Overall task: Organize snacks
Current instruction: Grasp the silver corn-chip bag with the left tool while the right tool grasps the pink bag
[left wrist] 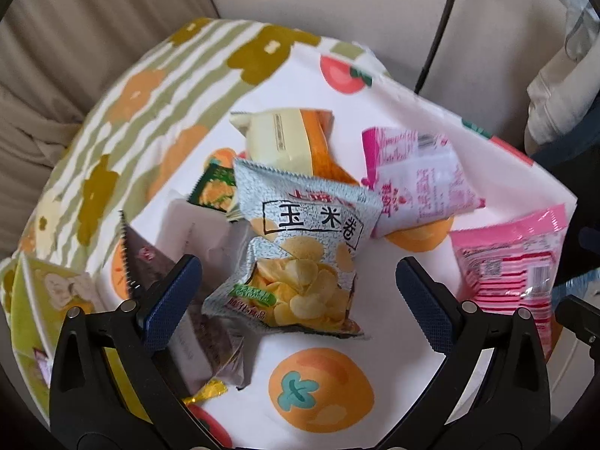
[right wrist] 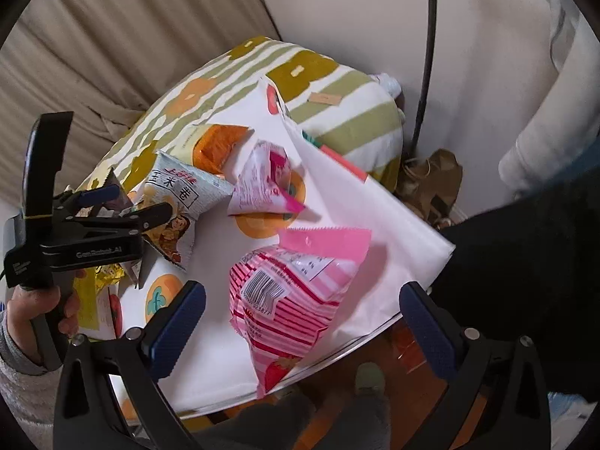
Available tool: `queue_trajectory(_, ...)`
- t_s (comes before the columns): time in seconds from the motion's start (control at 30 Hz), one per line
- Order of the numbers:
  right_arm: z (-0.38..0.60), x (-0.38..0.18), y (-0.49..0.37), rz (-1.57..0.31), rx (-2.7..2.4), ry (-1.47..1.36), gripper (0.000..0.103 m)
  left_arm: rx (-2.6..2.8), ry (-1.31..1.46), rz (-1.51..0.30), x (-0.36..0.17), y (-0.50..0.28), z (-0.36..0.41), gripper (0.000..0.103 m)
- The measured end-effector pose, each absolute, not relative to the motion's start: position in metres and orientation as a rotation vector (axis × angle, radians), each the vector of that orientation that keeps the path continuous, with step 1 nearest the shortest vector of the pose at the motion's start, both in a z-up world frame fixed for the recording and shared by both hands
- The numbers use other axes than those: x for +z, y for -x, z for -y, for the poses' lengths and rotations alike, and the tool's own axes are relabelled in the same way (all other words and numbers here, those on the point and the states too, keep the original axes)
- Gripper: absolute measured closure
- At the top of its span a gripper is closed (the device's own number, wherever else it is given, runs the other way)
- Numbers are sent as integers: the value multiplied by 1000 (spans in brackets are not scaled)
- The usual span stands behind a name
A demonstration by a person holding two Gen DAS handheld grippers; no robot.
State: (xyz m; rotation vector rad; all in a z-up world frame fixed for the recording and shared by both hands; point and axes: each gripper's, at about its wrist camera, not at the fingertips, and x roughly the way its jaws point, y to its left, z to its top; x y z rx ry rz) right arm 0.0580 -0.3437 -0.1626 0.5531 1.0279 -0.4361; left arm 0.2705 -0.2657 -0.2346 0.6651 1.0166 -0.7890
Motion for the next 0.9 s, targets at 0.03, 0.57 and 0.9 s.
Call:
queue_trajectory(0.03, 342, -165, -59, -1026, -441, -562, 0, -793, -679, -1018, -238, -271, 267, 1)
queue_trajectory(0.57, 339, -190, -68, -1032, -491, -621, 0, -832, -723, -1092, -261, -279, 278, 42)
queue_trajectory(0.9, 340, -205, -74, -1045, -481, -644, 0, -857, -683, -1088, -248, -274, 274, 44)
